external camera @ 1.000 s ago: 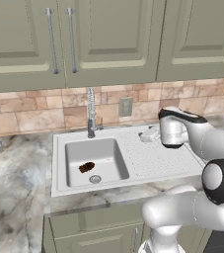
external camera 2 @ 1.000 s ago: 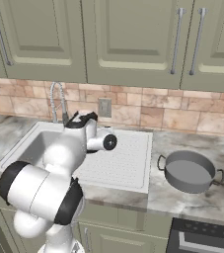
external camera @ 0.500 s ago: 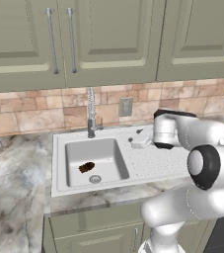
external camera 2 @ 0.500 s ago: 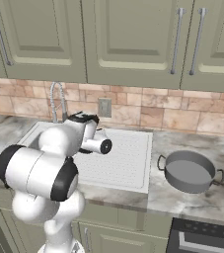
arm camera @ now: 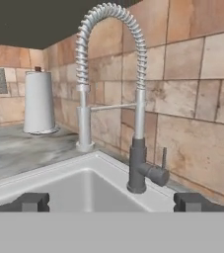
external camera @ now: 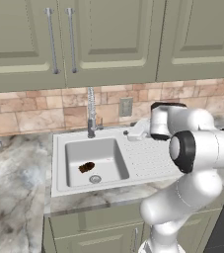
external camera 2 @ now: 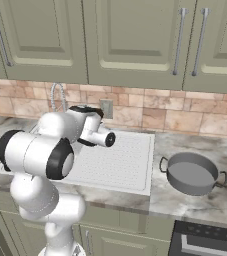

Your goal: Dump the sweet potato from the pot into the sink. Then turn on the water and wash the sweet potato. Then turn off the water and put the sweet potato back in the pot.

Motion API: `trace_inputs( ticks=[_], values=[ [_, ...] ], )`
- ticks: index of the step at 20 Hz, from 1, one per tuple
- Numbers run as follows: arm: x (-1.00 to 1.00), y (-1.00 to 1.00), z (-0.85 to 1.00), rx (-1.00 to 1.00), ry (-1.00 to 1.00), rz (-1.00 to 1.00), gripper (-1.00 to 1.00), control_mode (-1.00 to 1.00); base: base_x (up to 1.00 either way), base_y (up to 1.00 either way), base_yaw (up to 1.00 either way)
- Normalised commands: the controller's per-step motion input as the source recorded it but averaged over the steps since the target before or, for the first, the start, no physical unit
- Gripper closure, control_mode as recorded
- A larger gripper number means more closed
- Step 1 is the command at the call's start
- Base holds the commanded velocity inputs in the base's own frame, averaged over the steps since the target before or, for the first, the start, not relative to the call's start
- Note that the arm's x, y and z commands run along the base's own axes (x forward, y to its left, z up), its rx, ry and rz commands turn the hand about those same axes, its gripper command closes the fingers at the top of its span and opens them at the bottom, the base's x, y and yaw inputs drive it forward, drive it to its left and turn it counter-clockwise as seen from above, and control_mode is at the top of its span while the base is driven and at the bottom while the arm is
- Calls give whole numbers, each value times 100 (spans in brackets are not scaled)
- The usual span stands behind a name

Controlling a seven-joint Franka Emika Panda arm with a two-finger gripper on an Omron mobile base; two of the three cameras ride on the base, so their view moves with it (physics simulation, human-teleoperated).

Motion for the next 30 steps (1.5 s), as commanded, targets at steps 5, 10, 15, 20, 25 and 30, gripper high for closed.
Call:
trace_inputs(
  ticks=[5,10,15,20,25,30],
  values=[
    [38,15,4,5,0,9,-100,-100,0,0,0],
    [15,20,0,5,0,10,-100,-100,0,0,0],
    [9,21,0,5,0,9,-100,-100,0,0,0],
    [24,20,0,2,-3,3,-100,-100,0,0,0],
    [19,17,-2,0,-3,0,-100,-100,0,0,0],
    [4,8,-9,0,-3,0,-100,-100,0,0,0]
  ],
)
